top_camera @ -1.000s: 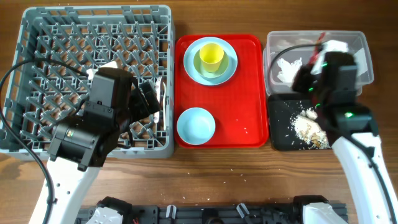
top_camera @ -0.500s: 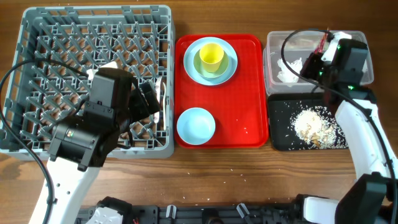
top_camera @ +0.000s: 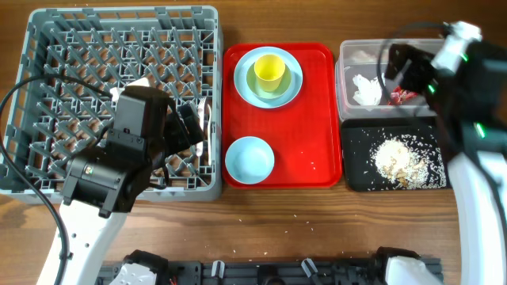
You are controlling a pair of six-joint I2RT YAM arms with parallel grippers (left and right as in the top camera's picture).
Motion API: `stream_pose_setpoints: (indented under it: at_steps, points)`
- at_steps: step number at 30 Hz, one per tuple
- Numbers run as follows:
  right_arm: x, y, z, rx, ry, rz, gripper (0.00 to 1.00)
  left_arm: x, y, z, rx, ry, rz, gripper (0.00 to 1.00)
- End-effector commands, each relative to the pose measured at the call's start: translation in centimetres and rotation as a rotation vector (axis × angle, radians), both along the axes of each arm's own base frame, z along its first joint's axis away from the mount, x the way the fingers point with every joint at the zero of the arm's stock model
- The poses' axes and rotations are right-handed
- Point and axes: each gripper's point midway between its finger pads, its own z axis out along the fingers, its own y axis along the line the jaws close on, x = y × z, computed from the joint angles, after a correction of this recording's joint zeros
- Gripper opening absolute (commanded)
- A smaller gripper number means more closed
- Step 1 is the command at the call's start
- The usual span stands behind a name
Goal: Sort waste into correct bins and load items into the dishwasher rack
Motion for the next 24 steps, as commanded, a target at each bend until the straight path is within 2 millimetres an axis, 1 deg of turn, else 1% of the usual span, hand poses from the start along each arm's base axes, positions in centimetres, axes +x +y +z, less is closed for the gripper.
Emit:
stream_pose_setpoints:
  at_steps: [1, 2, 3, 4, 5, 6, 7, 8, 9, 10, 11, 13, 15, 24]
  points:
    - [-8.4, 2.3, 7.4, -0.014, -0.162, 0.070, 1.00, 0.0, 0.0, 0.5, -0.008, -0.015, 0.001, 1.00]
    - [-12.1, 2.4, 8.7, -0.036, -0.203, 0.051, 1.00, 0.0, 0.0, 0.5, -0.008, -0.015, 0.001, 1.00]
    - [-16.9, 2.2, 9.4, -0.062, -0.238, -0.001, 1.00, 0.0, 0.0, 0.5, -0.008, -0.015, 0.001, 1.00]
    - [-19.4, 2.1, 9.3, -0.072, -0.248, -0.029, 1.00, 0.0, 0.0, 0.5, -0.008, -0.015, 0.001, 1.00]
    - [-21.5, 2.0, 8.8, -0.079, -0.249, -0.048, 1.00, 0.0, 0.0, 0.5, -0.008, -0.015, 0.001, 1.00]
    - [-23.8, 1.7, 7.9, -0.093, -0.237, -0.085, 1.00, 0.0, 0.0, 0.5, -0.008, -0.015, 0.001, 1.00]
    - [-25.5, 1.3, 7.1, -0.104, -0.225, -0.115, 1.00, 0.0, 0.0, 0.5, -0.008, -0.014, 0.001, 1.00]
    - [-26.3, 1.4, 6.7, -0.105, -0.222, -0.119, 1.00, 0.0, 0.0, 0.5, -0.008, -0.015, 0.001, 1.00]
    - [-27.1, 1.6, 5.8, -0.092, -0.196, -0.116, 1.00, 0.0, 0.0, 0.5, -0.008, -0.015, 0.001, 1.00]
    - [-27.6, 1.7, 4.4, -0.065, -0.139, -0.125, 1.00, 0.0, 0.0, 0.5, -0.008, -0.015, 0.001, 1.00]
    - [-27.7, 1.9, 3.5, -0.012, -0.105, -0.131, 1.00, 0.0, 0.0, 0.5, -0.008, -0.015, 0.001, 1.00]
    - [-27.9, 2.3, 3.0, 0.156, -0.081, -0.192, 1.00, 0.0, 0.0, 0.5, -0.008, -0.015, 0.001, 1.00]
    - [-28.2, 2.3, 2.3, 0.220, -0.052, -0.225, 1.00, 0.0, 0.0, 0.5, -0.008, -0.015, 0.001, 1.00]
    - [-28.2, 2.3, 2.3, 0.241, -0.051, -0.236, 1.00, 0.0, 0.0, 0.5, -0.008, -0.014, 0.001, 1.00]
